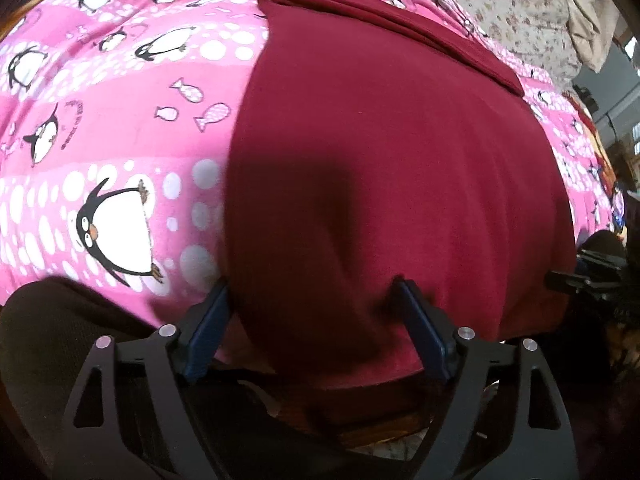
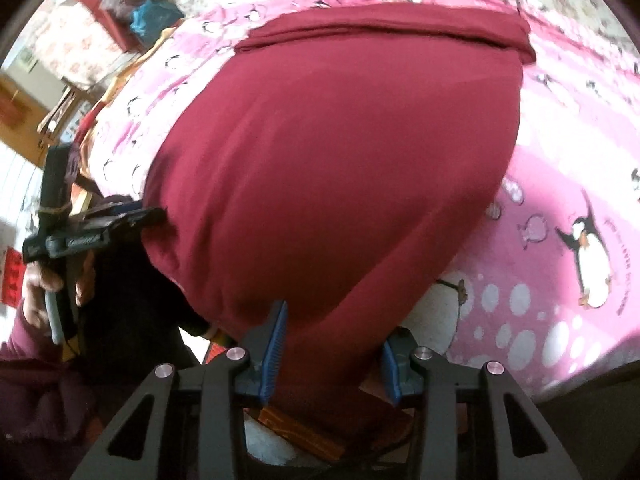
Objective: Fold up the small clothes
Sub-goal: 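Grasp the hem end with both tools and fold it toward the collar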
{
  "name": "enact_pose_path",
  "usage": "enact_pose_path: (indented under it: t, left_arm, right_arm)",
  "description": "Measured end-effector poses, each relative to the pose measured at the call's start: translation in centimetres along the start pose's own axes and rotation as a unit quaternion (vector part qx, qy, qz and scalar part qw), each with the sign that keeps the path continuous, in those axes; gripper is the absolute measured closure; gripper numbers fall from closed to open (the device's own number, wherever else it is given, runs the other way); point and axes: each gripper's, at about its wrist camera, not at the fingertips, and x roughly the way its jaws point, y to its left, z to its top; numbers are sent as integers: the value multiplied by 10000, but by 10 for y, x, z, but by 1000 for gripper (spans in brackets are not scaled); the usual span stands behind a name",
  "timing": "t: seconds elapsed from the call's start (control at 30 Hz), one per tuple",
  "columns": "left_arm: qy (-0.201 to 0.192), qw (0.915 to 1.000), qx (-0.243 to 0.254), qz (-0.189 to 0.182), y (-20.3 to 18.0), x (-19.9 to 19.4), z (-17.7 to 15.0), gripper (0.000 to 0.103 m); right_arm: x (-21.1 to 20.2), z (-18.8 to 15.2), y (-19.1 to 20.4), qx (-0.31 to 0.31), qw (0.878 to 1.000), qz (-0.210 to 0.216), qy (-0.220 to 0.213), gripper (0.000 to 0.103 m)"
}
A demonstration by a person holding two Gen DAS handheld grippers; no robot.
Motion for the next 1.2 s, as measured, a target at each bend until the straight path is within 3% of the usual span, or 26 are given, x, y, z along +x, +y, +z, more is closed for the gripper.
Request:
enact_pose_path:
  t: [0.1,0.17,0.2,0.23,0.27,0.47,0.63,0.8,0.87,1.03,1.2]
  left_arm:
    - [15,9997,208,160,-7,2,0,22]
    - [-39,9995,180,261,-6,-1,1,47]
    - [-57,9997,124,224,-4,-3,2,55]
    - [-76,9999,60,127,-2,-6,2,76]
    - [-107,9999,-8,-8,1,-11,4,94]
    - [-625,9970,-83,-454,2,-46,29,94]
    - [-1034,9921,-166,-693,5,-65,78,94]
    - [-1462,9868,-275,-639,2,-63,145,94]
    - [-1580,9847,-325,-658,-2,-58,174,94]
    - [-1715,9813,-579,-661,2,-32,231,94]
    - [-1546,9821,-853,-648,10,9,266,94]
  right_arm:
    - [4,2,-2,116,9998,184,-18,55]
    - [3,2,-1,84,9997,220,-74,55]
    - [2,1,-1,86,9997,219,-118,61]
    - [-1,1,0,67,9995,221,-194,67]
    - [-4,2,-1,43,9994,226,-269,79]
    - [-29,21,-10,324,9919,1016,-684,85]
    - [-56,54,-22,598,9793,1407,-1328,89]
    - [-78,96,-41,994,9649,1279,-2067,90]
    - [-83,112,-52,1050,9649,1038,-2173,90]
    - [-78,165,-90,1409,9618,769,-2217,90]
    - [-55,211,-130,1793,9586,631,-2122,90]
